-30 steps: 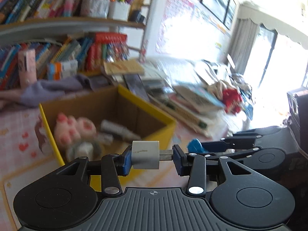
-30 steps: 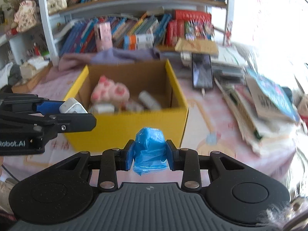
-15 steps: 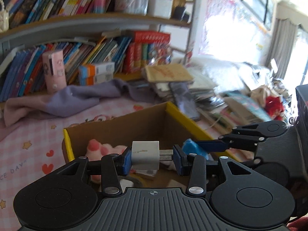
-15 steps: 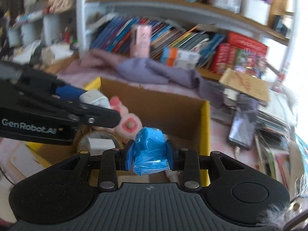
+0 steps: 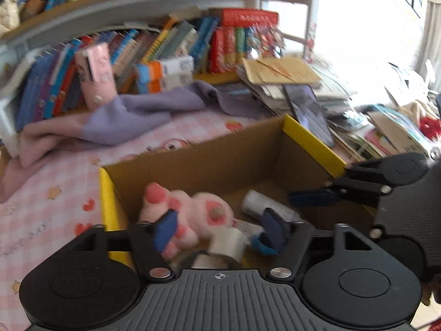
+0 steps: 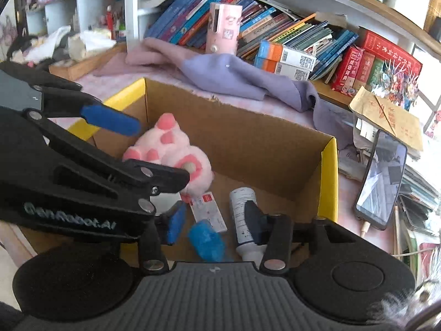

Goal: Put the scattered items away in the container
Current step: 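Lower the plug and blue packet into the box and open both grippers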

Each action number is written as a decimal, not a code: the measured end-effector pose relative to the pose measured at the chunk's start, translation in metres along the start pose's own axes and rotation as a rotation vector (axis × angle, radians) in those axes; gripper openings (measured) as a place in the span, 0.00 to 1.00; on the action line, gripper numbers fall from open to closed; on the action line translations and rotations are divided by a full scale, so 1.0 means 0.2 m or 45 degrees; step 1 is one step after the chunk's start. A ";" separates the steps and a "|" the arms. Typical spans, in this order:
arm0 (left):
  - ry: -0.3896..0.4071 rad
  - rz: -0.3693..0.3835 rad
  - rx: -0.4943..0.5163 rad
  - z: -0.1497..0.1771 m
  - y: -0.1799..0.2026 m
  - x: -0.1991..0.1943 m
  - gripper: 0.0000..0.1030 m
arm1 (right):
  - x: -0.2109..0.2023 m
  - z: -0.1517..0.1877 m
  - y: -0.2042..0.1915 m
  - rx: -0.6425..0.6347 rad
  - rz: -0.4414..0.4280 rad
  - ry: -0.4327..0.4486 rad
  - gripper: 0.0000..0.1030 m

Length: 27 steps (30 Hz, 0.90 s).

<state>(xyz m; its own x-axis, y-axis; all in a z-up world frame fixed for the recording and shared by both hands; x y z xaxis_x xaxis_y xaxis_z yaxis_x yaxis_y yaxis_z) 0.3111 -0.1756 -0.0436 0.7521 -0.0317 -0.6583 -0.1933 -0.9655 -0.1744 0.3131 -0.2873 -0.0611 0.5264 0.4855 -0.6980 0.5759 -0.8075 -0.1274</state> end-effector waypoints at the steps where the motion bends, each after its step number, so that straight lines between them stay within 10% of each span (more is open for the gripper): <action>1: 0.013 -0.001 -0.015 -0.01 -0.01 -0.01 0.83 | -0.02 0.00 0.00 0.011 -0.018 0.019 0.57; 27: 0.215 -0.400 -0.172 0.40 -0.32 -0.72 1.00 | -0.43 0.17 -0.47 0.113 0.202 0.305 0.87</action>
<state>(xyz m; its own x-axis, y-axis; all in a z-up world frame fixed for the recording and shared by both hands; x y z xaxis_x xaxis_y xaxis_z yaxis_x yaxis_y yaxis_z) 0.1649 -0.0885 0.0038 0.8570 0.2401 -0.4559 0.1395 -0.9599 -0.2433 0.1933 -0.2649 -0.0124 0.7442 0.4075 -0.5293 0.4231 -0.9007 -0.0985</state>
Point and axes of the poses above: each gripper's, at about its wrist camera, not at the fingertips, and x roughly the way its jaws point, y to its right, z to its underside, the point moved 5 cm from there along x, roughly the way its jaws point, and after that the axes turned 15 degrees about -z, right-handed, at the moved point
